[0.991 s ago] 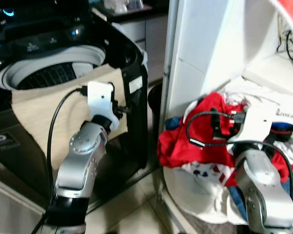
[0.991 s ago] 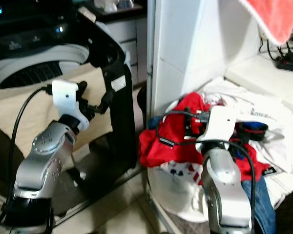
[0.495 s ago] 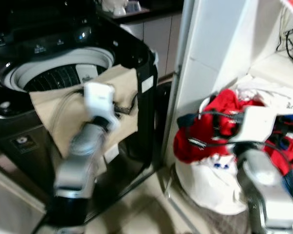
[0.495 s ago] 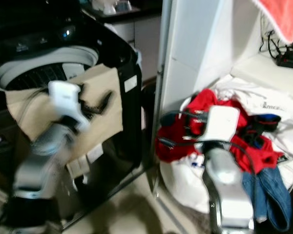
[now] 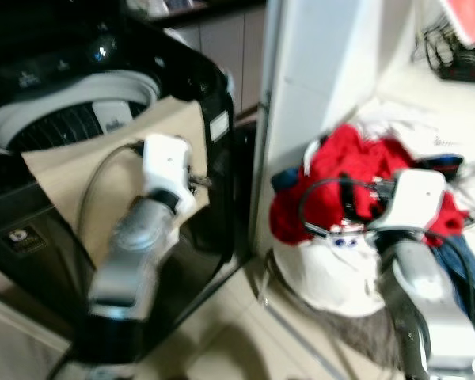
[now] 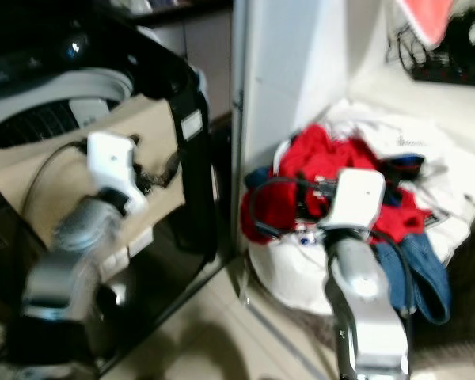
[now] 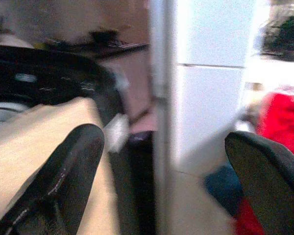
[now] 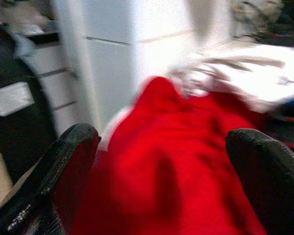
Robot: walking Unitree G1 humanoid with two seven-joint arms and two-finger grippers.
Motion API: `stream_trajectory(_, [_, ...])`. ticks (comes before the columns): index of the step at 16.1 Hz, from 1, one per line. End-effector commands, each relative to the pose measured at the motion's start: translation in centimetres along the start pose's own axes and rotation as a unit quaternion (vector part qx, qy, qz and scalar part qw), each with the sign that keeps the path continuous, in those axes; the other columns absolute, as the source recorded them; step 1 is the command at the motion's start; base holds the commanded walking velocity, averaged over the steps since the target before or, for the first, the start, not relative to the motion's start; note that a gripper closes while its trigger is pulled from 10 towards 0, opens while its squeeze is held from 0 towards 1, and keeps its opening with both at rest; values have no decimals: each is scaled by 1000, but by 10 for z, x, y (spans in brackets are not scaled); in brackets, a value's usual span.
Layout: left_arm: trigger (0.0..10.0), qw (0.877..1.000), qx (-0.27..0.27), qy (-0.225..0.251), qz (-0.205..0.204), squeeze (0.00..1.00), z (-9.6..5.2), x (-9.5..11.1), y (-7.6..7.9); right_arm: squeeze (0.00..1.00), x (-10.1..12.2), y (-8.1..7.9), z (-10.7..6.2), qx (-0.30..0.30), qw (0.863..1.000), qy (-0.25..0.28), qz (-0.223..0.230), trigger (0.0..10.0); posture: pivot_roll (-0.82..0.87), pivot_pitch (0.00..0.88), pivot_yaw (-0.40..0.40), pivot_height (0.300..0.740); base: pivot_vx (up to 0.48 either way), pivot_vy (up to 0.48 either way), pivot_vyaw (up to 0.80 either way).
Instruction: Clothes washing
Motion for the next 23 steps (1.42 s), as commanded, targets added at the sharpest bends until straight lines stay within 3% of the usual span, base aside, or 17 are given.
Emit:
stream_trajectory(1, [10000, 1000, 10, -7, 12, 0, -1, -1, -9, 0, 3, -2, 0, 0, 1000, 4, 3, 10000, -121, 0, 35, 740, 0, 480, 0])
stream_trajectory(2, [10000, 999, 15, -2, 46, 0, -1, 1, -10, 0, 2, -3, -1, -1, 1000, 4, 3, 10000, -121, 0, 35, 740, 0, 0, 0])
stream_trajectory(5, [10000, 999, 6, -6, 35, 0, 0, 0, -8, 0, 3, -2, -1, -4, 1000, 5, 3, 10000, -122, 0, 42, 740, 0, -381, -377])
stream_trajectory(7, [10000, 1000, -1, -14, 4, 0, 0, -3, -7, 0, 3, -1, -1, -7, 1000, 5, 4, 10000, -122, 0, 45, 740, 0, 240, 0])
stream_trajectory(8, [10000, 1000, 1, -15, 8, 0, 1, -3, -8, 0, 3, -1, -1, -8, 1000, 5, 6, 10000, -122, 0, 46, 740, 0, 480, 0])
stream_trajectory(10, [10000, 999, 8, -11, 48, 0, 1, 0, -8, 0, 3, -1, -1, -9, 1000, 5, 7, 10000, -123, 0, 46, 740, 0, -240, 0])
stream_trajectory(12, [10000, 1000, 26, -7, 2, 0, 1, -1, -10, 0, 3, -2, 0, -7, 1000, 4, 5, 10000, -126, 0, 41, 740, 0, -240, 0])
stream_trajectory(14, [10000, 999, 34, -9, -8, 0, 1, 0, -12, 0, 2, -2, 2, 0, 1000, -2, -2, 10000, -123, 0, 31, 740, 0, 0, 0])
stream_trajectory(23, [10000, 998, 56, -6, -7, 0, -11, -3, -21, 0, 5, -19, 10, 66, 997, -7, -26, 10000, -107, 0, 8, 740, 265, 0, 0])
Point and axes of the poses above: a point about 5 cm out from each wrist's last joint towards the gripper, its own z axis pointing out of the wrist towards the gripper, its own x axis along the axis of the wrist's last joint, y = z × x, the point moved 1 cm from there along z, pointing out of the wrist towards the gripper, and after that the axes turned 5 degrees about z, right-handed, at the moved point
